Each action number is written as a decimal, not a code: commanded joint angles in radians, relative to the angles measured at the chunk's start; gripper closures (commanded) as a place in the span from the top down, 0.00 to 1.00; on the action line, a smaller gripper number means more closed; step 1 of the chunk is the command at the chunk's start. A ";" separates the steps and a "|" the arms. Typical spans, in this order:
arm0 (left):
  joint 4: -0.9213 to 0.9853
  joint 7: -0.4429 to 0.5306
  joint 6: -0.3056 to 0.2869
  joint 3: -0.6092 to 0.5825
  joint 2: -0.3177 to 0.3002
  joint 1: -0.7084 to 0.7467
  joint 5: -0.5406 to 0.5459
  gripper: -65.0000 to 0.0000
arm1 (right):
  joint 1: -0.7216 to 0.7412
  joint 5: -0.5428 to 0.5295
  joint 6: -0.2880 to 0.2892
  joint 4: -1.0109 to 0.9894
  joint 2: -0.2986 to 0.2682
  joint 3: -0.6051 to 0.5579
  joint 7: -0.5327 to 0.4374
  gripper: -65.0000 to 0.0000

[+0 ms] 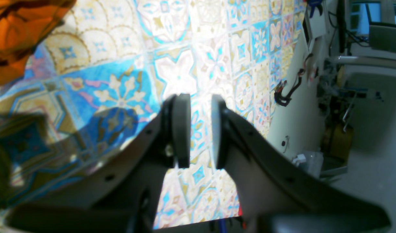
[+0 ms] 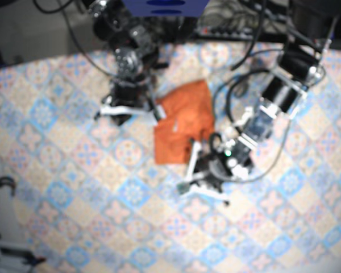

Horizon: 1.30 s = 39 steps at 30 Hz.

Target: Fold the T-shirt properly

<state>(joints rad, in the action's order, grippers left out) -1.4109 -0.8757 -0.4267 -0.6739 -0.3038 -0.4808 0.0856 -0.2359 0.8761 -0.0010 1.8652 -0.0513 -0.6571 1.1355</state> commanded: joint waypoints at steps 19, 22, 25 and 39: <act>-0.038 0.054 0.005 0.044 -0.199 0.047 0.006 0.11 | 0.036 -0.146 0.046 -0.190 -0.091 0.469 -0.484 0.17; -0.038 0.056 0.005 0.052 -0.232 0.058 0.018 0.11 | 0.037 -0.188 0.100 -0.235 -0.146 0.534 -0.529 0.17; -0.038 0.056 0.004 0.135 -0.260 0.086 0.075 0.11 | 0.025 -0.255 0.117 -0.233 -0.183 0.647 -0.570 0.17; -0.301 0.048 0.002 0.454 -0.506 0.495 0.095 0.11 | -0.368 -0.263 0.183 -0.101 -0.301 0.979 -0.575 0.17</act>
<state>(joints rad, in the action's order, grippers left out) -1.6932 -0.8345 -0.4278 -0.2295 -0.7879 0.0212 0.1829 -0.5900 0.6025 0.1898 1.7500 -0.3397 0.3111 0.5571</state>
